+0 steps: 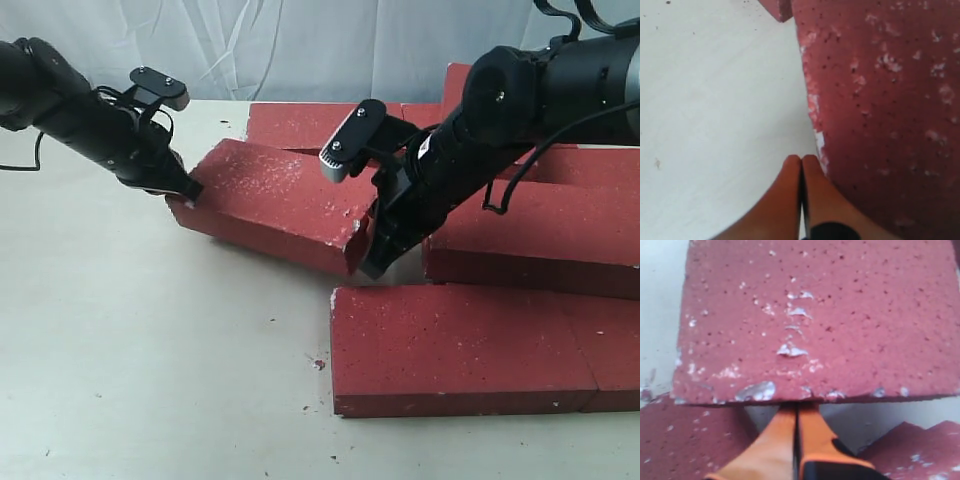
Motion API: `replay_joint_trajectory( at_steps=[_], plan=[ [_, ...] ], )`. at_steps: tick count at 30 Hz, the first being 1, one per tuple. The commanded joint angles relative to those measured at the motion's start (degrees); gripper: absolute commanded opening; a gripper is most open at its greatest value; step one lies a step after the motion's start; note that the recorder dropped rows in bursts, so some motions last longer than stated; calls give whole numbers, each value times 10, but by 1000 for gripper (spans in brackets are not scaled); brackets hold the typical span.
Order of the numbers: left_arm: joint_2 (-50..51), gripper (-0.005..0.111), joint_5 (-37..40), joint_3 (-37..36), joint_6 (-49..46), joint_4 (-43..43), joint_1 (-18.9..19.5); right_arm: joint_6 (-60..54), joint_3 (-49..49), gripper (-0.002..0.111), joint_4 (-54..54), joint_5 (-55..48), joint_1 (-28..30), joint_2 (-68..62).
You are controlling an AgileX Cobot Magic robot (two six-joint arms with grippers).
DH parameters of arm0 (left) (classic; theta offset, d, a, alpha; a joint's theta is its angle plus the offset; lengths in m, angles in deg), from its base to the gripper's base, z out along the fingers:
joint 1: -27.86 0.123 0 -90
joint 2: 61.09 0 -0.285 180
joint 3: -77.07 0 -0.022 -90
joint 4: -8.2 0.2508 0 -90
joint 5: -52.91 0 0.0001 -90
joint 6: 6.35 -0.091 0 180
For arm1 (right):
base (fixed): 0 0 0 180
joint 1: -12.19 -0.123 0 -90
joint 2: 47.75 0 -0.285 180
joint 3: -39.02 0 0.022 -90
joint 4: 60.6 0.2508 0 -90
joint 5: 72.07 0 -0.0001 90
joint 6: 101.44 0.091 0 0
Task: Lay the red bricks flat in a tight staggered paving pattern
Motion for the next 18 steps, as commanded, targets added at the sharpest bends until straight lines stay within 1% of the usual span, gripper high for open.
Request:
replay_joint_trajectory(
  at_steps=[1, 3, 6, 8, 10, 14, 18],
  plan=[
    [-7, 0, 60, -17, 4, -10, -15, -3, -5, -1, 13, 124, 6, -15],
    [-7, 0, 38, -21, 4, 1, -15, -2, -5, -1, 14, 157, 18, -28],
    [-7, 0, -18, -29, 4, -9, -15, 8, -5, -1, 16, 203, 36, -51],
    [-7, 0, -29, -35, 4, -4, -15, 22, -5, -1, 16, 217, 44, -58],
    [-7, 0, -36, -39, 4, 9, -15, 22, -5, -1, 15, 209, 53, -59],
    [-7, 0, -55, -41, 11, 13, -2, 23, -5, -1, 0, 178, 69, -54],
    [-7, 0, -60, -41, 19, 16, 23, 23, -5, -1, -14, 151, 69, -48]
  ],
)
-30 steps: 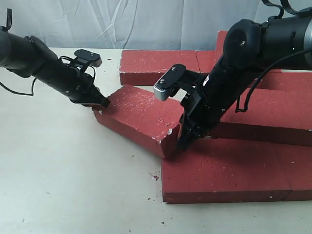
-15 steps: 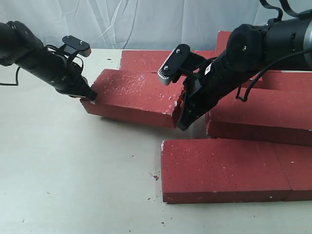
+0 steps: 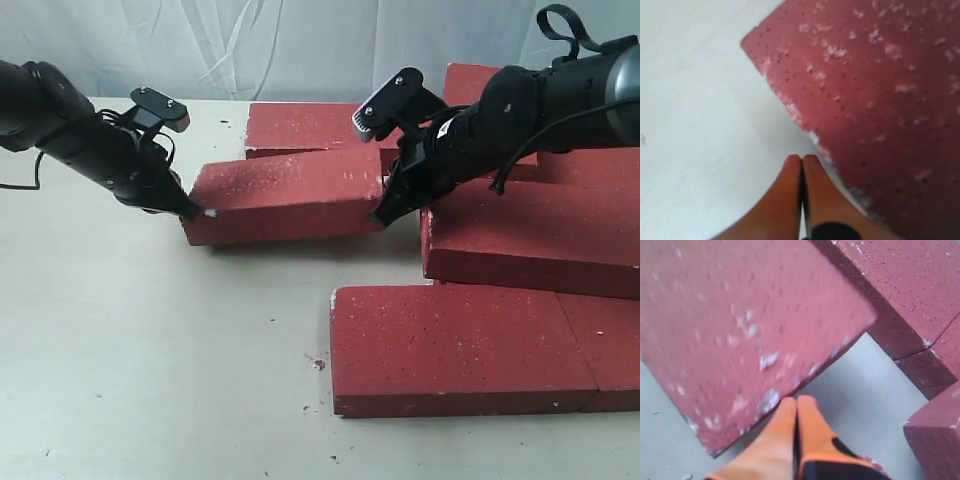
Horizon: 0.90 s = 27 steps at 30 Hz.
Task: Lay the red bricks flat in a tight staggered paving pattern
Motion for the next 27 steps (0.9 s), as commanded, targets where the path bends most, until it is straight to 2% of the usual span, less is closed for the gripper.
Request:
replay_joint_trajectory(
  at_steps=[1, 7, 10, 13, 16, 19, 24, 27],
  plan=[
    [-7, 0, -12, -2, 16, -4, 25, 2, -4, -1, -15, -26, 5, 11],
    [-10, 0, 4, -2, 23, -15, 44, 9, -4, -1, -39, -23, 5, 29],
    [-43, 0, 50, -2, 23, -27, 44, 63, -4, -1, -38, -33, 5, 87],
    [-90, 0, 108, -2, 2, -84, 36, 89, 0, -1, -44, -85, 5, 163],
    [-117, 0, 158, -3, -69, -130, 6, 132, 40, -1, -128, -92, 8, 225],
    [-115, 0, 156, -3, -127, -190, -41, 264, 80, -1, -240, -76, 48, 273],
    [-84, 0, 89, -3, -155, -233, -121, 442, 116, -1, -381, -98, 156, 302],
    [-62, 0, 41, -3, -155, -241, -167, 460, 134, -1, -388, -118, 224, 290]
  ],
)
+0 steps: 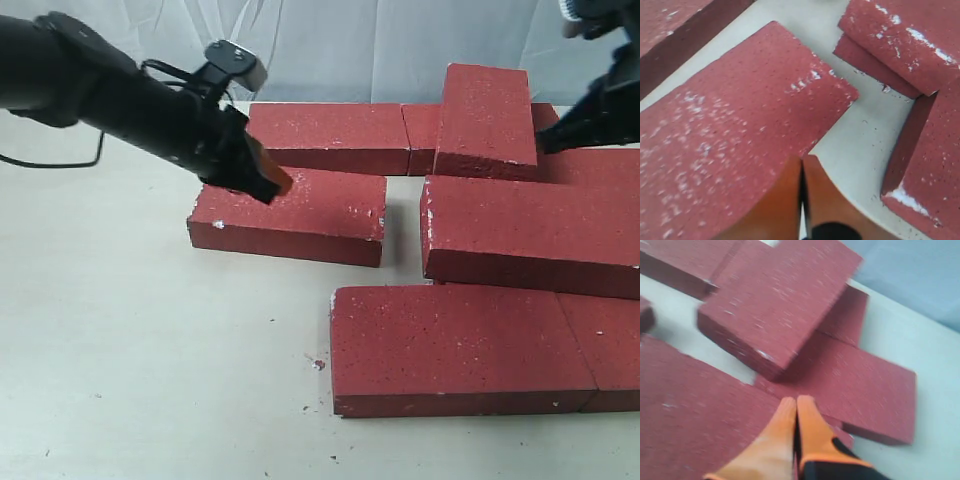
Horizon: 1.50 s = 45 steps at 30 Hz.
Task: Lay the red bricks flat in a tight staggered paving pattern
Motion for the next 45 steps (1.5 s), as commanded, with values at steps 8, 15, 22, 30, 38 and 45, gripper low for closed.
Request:
replay_joint_trajectory(
  at_steps=[8, 15, 22, 30, 38, 45],
  plan=[
    [68, 0, -138, 18, -8, -27, -141, 52, 30, -1, -36, 32, 256, -104],
    [134, 0, -135, 115, 37, -28, -159, 26, 22, -1, 11, 40, 277, -169],
    [181, 0, -131, 169, 59, -28, -182, -182, 22, -1, 212, 40, 277, -187],
    [181, 0, -134, 169, 65, -30, -182, -287, -2, -1, 339, -9, 277, -212],
    [181, 0, -121, 169, 65, -40, -182, -406, -13, -1, 473, -62, 277, -212],
    [180, 0, -121, 169, 61, -40, -182, -423, -21, -1, 509, -90, 277, -199]
  ],
)
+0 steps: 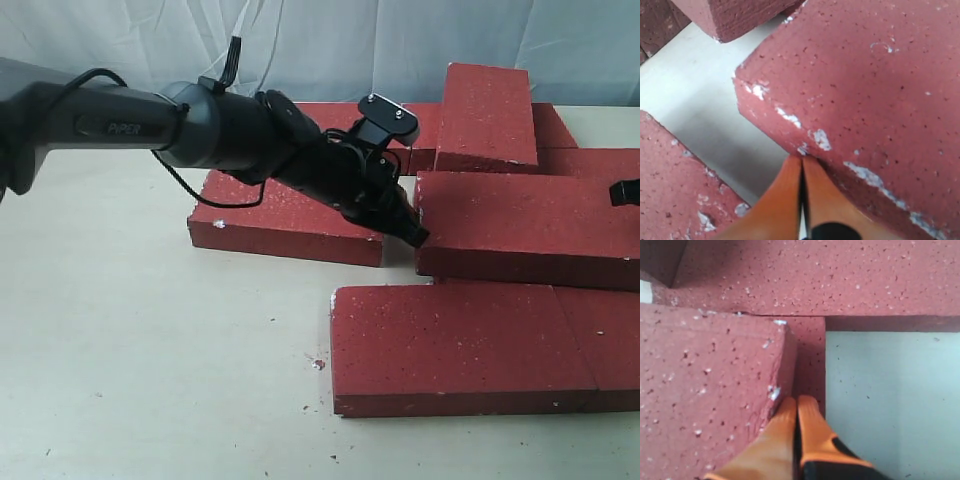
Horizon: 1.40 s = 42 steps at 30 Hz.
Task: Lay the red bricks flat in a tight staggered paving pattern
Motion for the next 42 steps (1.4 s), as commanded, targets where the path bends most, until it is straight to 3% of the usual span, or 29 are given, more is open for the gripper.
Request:
replay_joint_trajectory(
  at_steps=[1, 7, 14, 16, 19, 21, 25, 31, 34, 42],
  plan=[
    [-4, 0, 7, 2, -1, -8, -2, -12, -13, -1, 36, -45, -3, 18],
    [-37, 0, 19, 2, 54, 70, -2, -37, -28, -1, 68, -45, -78, 32],
    [-122, 0, 107, 2, 410, 501, -1, -33, -78, -1, 97, -8, -251, 24],
    [-158, 0, 156, 2, 445, 535, 12, -22, -102, -1, 101, -11, -297, 15],
    [-206, 0, 257, -3, 449, 536, 58, 3, -138, -1, 108, -18, -363, -5],
    [-240, 0, 276, -41, 449, 548, 92, 16, -150, -1, 114, -16, -402, -21],
    [-297, 0, 237, -160, 457, 550, 182, 16, -157, -1, 131, 11, -460, -44],
    [-324, 0, 180, -273, 457, 554, 259, 18, -157, -1, 155, 22, -514, -86],
    [-320, 0, 177, -309, 457, 567, 278, 18, -157, -1, 156, 21, -540, -104],
    [-318, 0, 171, -347, 451, 618, 283, 18, -156, -1, 125, -10, -568, -123]
  ],
)
